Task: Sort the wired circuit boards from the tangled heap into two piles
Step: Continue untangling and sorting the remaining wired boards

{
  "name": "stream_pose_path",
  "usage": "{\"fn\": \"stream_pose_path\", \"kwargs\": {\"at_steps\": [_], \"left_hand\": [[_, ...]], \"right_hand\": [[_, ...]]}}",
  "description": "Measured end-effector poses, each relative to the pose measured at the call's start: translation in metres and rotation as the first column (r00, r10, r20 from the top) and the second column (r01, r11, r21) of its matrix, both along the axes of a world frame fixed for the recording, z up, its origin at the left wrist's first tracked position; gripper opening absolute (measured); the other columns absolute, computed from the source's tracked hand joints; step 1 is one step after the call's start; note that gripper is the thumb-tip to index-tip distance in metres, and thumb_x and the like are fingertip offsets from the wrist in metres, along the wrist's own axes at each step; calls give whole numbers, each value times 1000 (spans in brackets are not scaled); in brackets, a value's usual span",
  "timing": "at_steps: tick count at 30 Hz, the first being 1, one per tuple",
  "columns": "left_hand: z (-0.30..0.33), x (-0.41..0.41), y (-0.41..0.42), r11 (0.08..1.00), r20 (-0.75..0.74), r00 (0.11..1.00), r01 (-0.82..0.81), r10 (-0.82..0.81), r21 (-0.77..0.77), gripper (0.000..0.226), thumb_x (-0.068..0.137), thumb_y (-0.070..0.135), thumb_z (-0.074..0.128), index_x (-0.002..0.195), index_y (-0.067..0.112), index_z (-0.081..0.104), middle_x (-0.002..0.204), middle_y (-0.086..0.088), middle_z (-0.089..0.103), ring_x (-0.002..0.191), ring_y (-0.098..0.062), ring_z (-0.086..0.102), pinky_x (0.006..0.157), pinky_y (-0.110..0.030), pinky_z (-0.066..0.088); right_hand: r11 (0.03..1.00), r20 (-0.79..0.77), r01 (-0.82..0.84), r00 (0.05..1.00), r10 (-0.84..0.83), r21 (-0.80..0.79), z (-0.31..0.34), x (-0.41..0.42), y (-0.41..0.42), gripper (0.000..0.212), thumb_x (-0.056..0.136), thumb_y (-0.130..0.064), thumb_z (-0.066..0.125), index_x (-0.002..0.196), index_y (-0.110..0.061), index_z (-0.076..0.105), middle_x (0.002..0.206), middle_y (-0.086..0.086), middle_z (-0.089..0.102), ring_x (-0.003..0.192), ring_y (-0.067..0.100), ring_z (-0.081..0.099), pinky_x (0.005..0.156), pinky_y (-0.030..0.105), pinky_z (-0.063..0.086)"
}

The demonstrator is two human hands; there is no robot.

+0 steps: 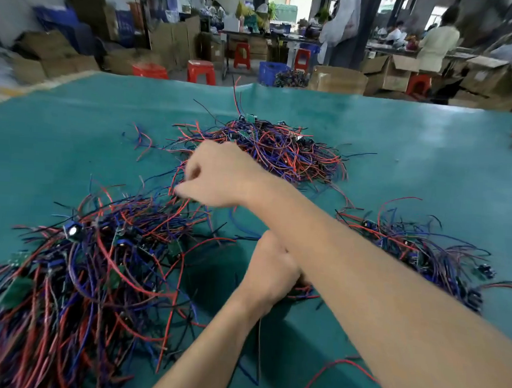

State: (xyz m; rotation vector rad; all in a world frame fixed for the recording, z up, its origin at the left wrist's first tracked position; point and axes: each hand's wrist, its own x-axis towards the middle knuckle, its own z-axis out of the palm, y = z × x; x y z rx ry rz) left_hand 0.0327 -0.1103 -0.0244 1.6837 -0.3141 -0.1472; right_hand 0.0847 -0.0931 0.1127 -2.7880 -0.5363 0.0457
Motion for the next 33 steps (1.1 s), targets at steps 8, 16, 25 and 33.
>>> {"fn": "stream_pose_path", "kwargs": {"at_steps": [8,16,25,33], "left_hand": [[16,-10,2,972,-113,989,69,-96,-224,14,95,3,54,91,-4,65,70,-10,67,49,-15,52,43,-21,42],[20,-12,3,969,-157,985,37,-78,-246,15,95,1,53,94,-6,66,71,-11,66,51,-15,53,44,-22,43],[19,-9,2,920,-200,979,-116,42,-375,28,90,-8,53,115,3,56,85,-16,67,56,-15,61,45,-24,49],[15,-4,2,913,-202,979,-109,30,-393,19,105,20,46,99,7,59,84,-8,72,61,-16,65,52,-26,50]], "right_hand": [[856,57,496,868,-493,-147,-47,54,-111,36,89,-10,61,125,-10,64,136,23,55,121,44,58,102,48,52],[836,208,509,812,-546,205,-48,48,-148,27,86,-4,59,90,-19,82,103,14,78,110,38,64,94,37,54],[671,188,489,713,-676,558,-58,-26,-178,13,76,-17,68,79,-14,81,71,6,75,80,31,73,73,38,60],[483,-59,235,935,-350,844,-82,-103,-147,20,67,-15,70,78,-27,83,79,-6,79,64,8,71,65,19,54]]}}
